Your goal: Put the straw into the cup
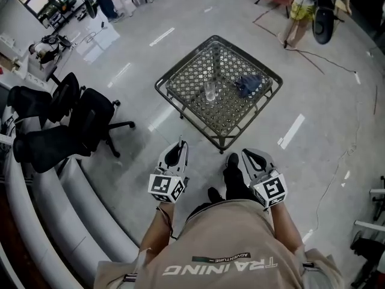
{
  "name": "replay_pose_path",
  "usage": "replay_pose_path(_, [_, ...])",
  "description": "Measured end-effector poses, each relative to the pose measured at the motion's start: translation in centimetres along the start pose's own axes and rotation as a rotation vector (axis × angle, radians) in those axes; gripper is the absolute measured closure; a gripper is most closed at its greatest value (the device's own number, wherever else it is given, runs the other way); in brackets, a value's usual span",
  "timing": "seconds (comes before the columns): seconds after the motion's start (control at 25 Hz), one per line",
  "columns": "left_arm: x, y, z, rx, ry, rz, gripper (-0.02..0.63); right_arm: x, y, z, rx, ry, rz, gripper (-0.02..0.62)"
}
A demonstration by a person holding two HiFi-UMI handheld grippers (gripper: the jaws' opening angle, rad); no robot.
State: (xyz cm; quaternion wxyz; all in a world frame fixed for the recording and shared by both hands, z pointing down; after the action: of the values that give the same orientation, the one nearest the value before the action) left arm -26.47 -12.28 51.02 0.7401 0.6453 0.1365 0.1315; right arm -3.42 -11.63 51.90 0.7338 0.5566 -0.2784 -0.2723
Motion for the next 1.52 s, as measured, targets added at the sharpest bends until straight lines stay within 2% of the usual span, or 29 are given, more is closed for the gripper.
replay_pose_path(0.16, [-1.1,-0.2,3.8,-0.012,-0.010,0.005,0.563,3.6,-0.2,2.3,0.004,-0.001,0.014,0.578])
replay_pose_path(0.4, [-2.9,-2.1,9.4,-0.017,-0.037,0.020,0.563,9.1,-2.9,7.7,0.013,-0.076,-0.010,0.578])
replay_pose_path(0.6, [-4.1,-4.3,14.4,0.004,-0.049,0.039,0.563,12.1,-5.5,11.6,0.039,-0.149,-0.045,0.578])
replay_pose_path(0.92, [-5.2,-4.5,20.8,-0.011,-0.040,0.029,0.563,15.7,-5.4,14.6,0.007,-0.183,-0.004,0.578])
replay_pose_path(1.12, [-6.4,-3.7,24.1,-0.037,0.010,0.055,0.563,16.4,-5.3,15.7,-0.019,-0.175,0.008,0.578])
replay_pose_path(1.36, [-7.9,-2.3,29.4,-0.051,0.099,0.109,0.563,17.8,-6.3,17.1,-0.002,-0.111,0.013,0.578])
replay_pose_path(1.52, [-8.5,-1.0,32.6,-0.072,0.146,0.112,0.563,18.4,-6.6,17.7,-0.010,-0.082,-0.002,0.578])
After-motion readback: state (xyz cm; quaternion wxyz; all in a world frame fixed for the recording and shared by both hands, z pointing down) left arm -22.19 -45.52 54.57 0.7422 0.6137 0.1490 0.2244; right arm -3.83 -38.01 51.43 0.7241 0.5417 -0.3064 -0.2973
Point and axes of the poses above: the fingertips, and each gripper's own axes: z forward along the fingers, x to its right, y out of its underside, the point moved 3 cm from there along -z, backward along the fingers, and after that the axes turned 7 degrees about z, right-handed, at the moved point
